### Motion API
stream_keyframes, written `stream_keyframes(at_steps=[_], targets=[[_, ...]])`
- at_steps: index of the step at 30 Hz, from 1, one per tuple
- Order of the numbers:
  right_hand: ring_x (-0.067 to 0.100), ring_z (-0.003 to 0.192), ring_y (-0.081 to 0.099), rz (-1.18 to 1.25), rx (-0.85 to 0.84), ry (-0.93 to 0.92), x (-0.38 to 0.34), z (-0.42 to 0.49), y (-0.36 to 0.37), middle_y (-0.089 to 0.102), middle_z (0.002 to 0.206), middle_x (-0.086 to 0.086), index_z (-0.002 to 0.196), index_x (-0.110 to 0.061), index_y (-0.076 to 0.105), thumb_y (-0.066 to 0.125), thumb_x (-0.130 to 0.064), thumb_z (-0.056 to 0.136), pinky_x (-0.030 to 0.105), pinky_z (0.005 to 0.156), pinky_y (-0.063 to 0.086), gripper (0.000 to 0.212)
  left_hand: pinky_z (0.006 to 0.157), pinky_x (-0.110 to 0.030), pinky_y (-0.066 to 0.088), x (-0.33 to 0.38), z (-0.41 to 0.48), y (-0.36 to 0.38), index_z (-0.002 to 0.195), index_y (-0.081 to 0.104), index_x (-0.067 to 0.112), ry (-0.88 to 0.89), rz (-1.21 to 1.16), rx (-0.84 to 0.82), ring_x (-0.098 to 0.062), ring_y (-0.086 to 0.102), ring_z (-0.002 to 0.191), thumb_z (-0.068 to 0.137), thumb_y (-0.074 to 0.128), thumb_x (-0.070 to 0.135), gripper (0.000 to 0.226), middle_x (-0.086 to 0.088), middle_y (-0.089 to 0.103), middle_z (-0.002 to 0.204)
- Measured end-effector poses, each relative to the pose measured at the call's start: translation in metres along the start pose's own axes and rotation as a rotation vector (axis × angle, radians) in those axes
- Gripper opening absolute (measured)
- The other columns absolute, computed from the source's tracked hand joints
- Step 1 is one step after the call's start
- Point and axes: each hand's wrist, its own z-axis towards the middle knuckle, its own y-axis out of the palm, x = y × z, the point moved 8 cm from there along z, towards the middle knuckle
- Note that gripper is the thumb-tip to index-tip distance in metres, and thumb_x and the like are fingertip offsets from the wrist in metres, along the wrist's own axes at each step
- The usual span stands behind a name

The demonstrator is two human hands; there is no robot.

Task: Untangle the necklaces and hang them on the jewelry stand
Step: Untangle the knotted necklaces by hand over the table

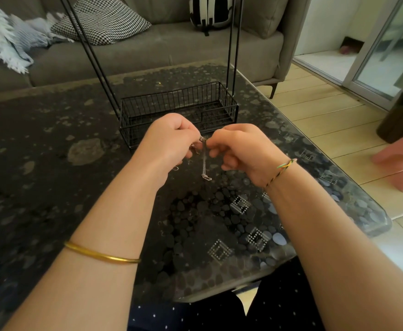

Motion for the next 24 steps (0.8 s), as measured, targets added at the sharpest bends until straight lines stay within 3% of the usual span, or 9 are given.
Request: stream_keyframes(at_steps=[7, 11, 18, 24], targets=[[0.009, 0.028, 0.024, 0.051, -0.045, 0.02, 0.002, 0.0, 0.003, 0.053, 0.054, 0.004, 0.074, -0.008, 0.054, 0.056, -0.009, 0.086, 0.018, 0.038, 0.035, 0.013, 0.062, -0.026, 0.047, -0.004, 0.001, -0.002, 0.087, 0.062, 0.016, -0.06, -0.109, 0.028, -0.011, 0.057, 0.073, 0.09, 0.052, 0.011, 0.011, -0.001, 0.065, 0.086], [0.007, 0.023, 0.023, 0.111, -0.098, 0.009, 0.003, 0.001, 0.007, 0.052, 0.048, 0.004, 0.089, -0.006, 0.059, 0.042, -0.005, 0.094, 0.017, 0.035, 0.038, 0.017, 0.058, -0.022, 0.045, -0.001, 0.001, 0.0, 0.089, 0.061, 0.018, -0.012, -0.093, 0.0, -0.008, 0.054, 0.07, 0.092, 0.051, 0.011, 0.012, 0.003, 0.062, 0.083], [0.003, 0.023, 0.034, 0.068, -0.154, 0.002, 0.001, -0.004, 0.013, 0.051, 0.049, 0.003, 0.089, -0.007, 0.06, 0.052, -0.006, 0.092, 0.022, 0.049, 0.05, 0.009, 0.058, -0.021, 0.046, 0.001, 0.001, 0.001, 0.089, 0.059, 0.023, 0.044, -0.048, 0.005, -0.008, 0.053, 0.069, 0.094, 0.05, 0.014, 0.013, 0.002, 0.06, 0.087], [0.002, 0.03, 0.043, 0.026, -0.108, -0.024, 0.0, -0.003, 0.011, 0.051, 0.047, 0.002, 0.078, -0.01, 0.058, 0.053, -0.005, 0.091, 0.023, 0.05, 0.054, 0.015, 0.063, -0.027, 0.048, 0.003, 0.001, 0.001, 0.086, 0.057, 0.024, 0.054, -0.017, 0.011, -0.009, 0.053, 0.069, 0.093, 0.049, 0.016, 0.015, 0.003, 0.06, 0.085]])
